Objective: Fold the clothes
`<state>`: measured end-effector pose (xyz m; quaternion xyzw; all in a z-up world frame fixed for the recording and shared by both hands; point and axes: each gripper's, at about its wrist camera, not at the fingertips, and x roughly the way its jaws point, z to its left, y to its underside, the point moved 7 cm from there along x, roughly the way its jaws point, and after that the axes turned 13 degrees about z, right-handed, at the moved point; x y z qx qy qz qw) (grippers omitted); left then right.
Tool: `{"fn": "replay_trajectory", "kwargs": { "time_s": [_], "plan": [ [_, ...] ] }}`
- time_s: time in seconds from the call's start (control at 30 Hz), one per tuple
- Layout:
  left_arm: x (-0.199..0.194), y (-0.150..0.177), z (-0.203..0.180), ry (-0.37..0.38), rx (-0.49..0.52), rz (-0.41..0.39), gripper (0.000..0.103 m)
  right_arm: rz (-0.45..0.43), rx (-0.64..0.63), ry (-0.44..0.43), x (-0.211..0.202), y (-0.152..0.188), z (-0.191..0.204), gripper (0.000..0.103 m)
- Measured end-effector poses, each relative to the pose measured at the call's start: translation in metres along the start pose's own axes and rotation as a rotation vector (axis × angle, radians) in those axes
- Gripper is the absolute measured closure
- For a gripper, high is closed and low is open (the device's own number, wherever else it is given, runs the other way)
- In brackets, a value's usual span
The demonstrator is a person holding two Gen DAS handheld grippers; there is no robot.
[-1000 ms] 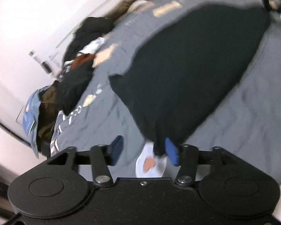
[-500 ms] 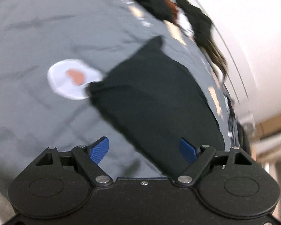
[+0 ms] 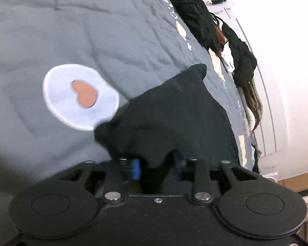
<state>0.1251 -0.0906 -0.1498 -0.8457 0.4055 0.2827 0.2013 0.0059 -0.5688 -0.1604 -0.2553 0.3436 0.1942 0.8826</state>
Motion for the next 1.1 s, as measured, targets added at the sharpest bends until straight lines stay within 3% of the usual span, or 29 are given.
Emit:
{"fn": "replay_trajectory", "kwargs": {
  "time_s": [0.03, 0.13, 0.3, 0.47, 0.57, 0.63, 0.67, 0.83, 0.93, 1.1],
  "plan": [
    [-0.004, -0.001, -0.002, -0.003, 0.004, 0.003, 0.090, 0.002, 0.012, -0.026, -0.001, 0.000, 0.000, 0.095],
    [-0.014, -0.002, -0.008, -0.013, 0.015, 0.011, 0.094, 0.013, 0.084, -0.105, -0.012, -0.002, 0.003, 0.098],
    [-0.034, -0.004, -0.015, -0.036, 0.034, 0.032, 0.095, 0.044, 0.062, -0.183, -0.048, 0.005, 0.027, 0.098],
    [-0.050, 0.010, 0.002, -0.163, 0.082, 0.173, 0.093, 0.155, 0.008, -0.088, -0.066, 0.032, 0.016, 0.098],
    [-0.060, 0.016, 0.010, -0.316, 0.172, 0.218, 0.078, 0.225, -0.099, 0.068, -0.065, 0.046, 0.006, 0.093],
    [-0.077, 0.016, 0.005, -0.344, 0.244, 0.188, 0.060, 0.230, -0.133, 0.124, -0.071, 0.050, 0.000, 0.080],
    [-0.086, 0.015, 0.002, -0.350, 0.281, 0.170, 0.057, 0.232, -0.150, 0.152, -0.074, 0.052, -0.002, 0.079],
    [-0.105, 0.004, -0.038, -0.361, 0.551, 0.076, 0.055, 0.109, -0.311, 0.285, -0.115, 0.036, 0.005, 0.066],
    [-0.088, 0.003, -0.080, -0.333, 0.746, 0.035, 0.055, 0.012, -0.401, 0.353, -0.127, 0.010, 0.019, 0.064],
    [-0.014, 0.036, -0.168, -0.245, 1.122, 0.028, 0.055, -0.072, -0.465, 0.300, -0.100, -0.039, 0.047, 0.058]
  ]
}}
